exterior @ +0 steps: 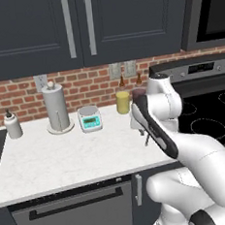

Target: Put the lemon and lemon in the pot. Retrieve the spatula and lightly stir the vegetables in the pot.

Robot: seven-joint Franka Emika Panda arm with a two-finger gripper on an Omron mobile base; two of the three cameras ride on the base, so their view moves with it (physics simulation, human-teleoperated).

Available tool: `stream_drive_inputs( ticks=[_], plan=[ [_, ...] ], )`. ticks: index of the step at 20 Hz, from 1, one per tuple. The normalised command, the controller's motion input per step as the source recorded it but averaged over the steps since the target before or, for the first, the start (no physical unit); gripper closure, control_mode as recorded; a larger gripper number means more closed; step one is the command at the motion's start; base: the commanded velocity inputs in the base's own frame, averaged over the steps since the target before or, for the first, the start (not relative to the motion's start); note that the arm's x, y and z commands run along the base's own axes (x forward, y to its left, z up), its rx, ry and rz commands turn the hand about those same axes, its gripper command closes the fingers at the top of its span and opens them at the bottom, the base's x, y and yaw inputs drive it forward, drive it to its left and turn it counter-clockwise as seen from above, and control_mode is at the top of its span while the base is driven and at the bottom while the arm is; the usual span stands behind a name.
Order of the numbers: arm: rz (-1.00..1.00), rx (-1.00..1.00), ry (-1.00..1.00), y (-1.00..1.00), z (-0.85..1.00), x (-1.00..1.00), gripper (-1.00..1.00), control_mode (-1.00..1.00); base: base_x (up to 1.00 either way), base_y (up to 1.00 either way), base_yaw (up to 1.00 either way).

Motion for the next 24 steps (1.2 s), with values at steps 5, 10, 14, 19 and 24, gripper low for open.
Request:
stream_drive_inputs(
  ticks=[5, 10, 14, 19, 24],
  plan=[
    [-0.01, 0.00, 0.05, -0.14, -0.19, 0.31, -1.00, -1.00, 0.00, 0.00, 0.00],
    [0.00, 0.00, 0.04, 0.00, -0.34, 0.51, -1.00, -1.00, 0.00, 0.00, 0.00],
    [0.00, 0.00, 0.00, -0.01, -0.41, 0.36, -1.00, -1.00, 0.00, 0.00, 0.00],
    [0.00, 0.00, 0.00, -0.06, -0.37, 0.30, -1.00, -1.00, 0.00, 0.00, 0.00],
    [0.00, 0.00, 0.01, 0.00, -0.15, 0.13, -1.00, -1.00, 0.00, 0.00, 0.00]
  ],
)
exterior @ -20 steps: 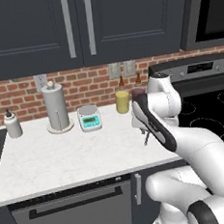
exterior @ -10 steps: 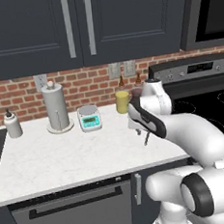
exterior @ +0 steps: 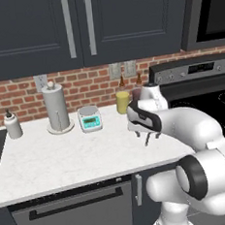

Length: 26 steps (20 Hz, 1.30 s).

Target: Put the lemon and lemon in the pot. Retrieve the spatula and lightly stir the vegetables in the pot.

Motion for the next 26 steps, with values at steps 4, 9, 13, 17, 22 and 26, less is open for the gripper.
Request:
stream_drive_inputs(
  ticks=[4, 9, 13, 17, 22, 26],
  plan=[
    [0.00, 0.00, 0.00, 0.00, -0.22, 0.15, -1.00, -1.00, 0.00, 0.00, 0.00],
    [0.00, 0.00, 0.00, -0.03, -0.32, 0.06, -1.00, -1.00, 0.00, 0.00, 0.00],
    [0.00, 0.00, 0.00, -0.11, -0.25, 0.06, -1.00, -1.00, 0.00, 0.00, 0.00],
    [0.00, 0.00, 0.00, -0.05, -0.20, 0.06, -1.00, -1.00, 0.00, 0.00, 0.00],
    [0.00, 0.00, 0.00, -0.01, -0.12, 0.04, -1.00, -1.00, 0.00, 0.00, 0.00],
    [0.00, 0.00, 0.00, 0.00, -0.07, 0.18, -1.00, -1.00, 0.00, 0.00, 0.00]
  ],
)
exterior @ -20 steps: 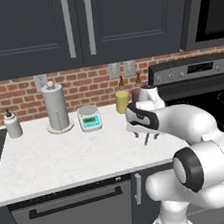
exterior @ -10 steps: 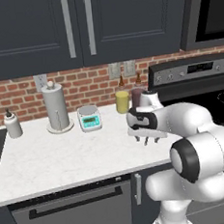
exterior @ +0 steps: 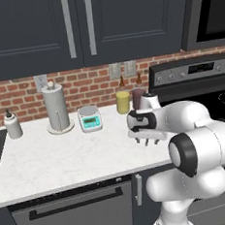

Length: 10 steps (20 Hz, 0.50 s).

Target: Put the lemon and lemon in the pot. Retrieve the spatula and lightly stir the vegetables in the pot.

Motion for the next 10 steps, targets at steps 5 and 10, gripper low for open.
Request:
stream_drive_inputs(
  ticks=[5, 10],
  plan=[
    [0.00, 0.00, 0.00, -0.01, -0.07, 0.19, -1.00, -1.00, 0.00, 0.00, 0.00],
    [0.00, 0.00, 0.00, 0.00, -0.06, 0.23, -1.00, -1.00, 0.00, 0.00, 0.00]
  ],
)
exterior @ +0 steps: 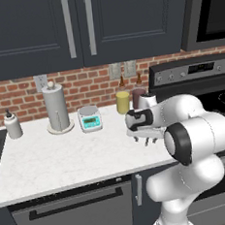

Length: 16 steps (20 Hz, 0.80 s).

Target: Put the lemon and lemon in the pot. Retrieve the spatula and lightly stir the vegetables in the pot.

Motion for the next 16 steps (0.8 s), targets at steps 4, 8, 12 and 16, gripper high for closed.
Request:
stream_drive_inputs(
  ticks=[4, 8, 12, 16],
  plan=[
    [0.00, 0.00, 0.00, 0.00, -0.06, 0.15, -1.00, -1.00, 0.00, 0.00, 0.00],
    [0.00, 0.00, 0.00, 0.00, -0.09, 0.02, -1.00, -1.00, 0.00, 0.00, 0.00],
    [0.00, 0.00, -0.03, 0.00, -0.16, -0.11, -1.00, -1.00, 0.00, 0.00, 0.00],
    [0.00, 0.00, -0.07, 0.00, -0.15, -0.28, -1.00, -1.00, 0.00, 0.00, 0.00]
  ],
)
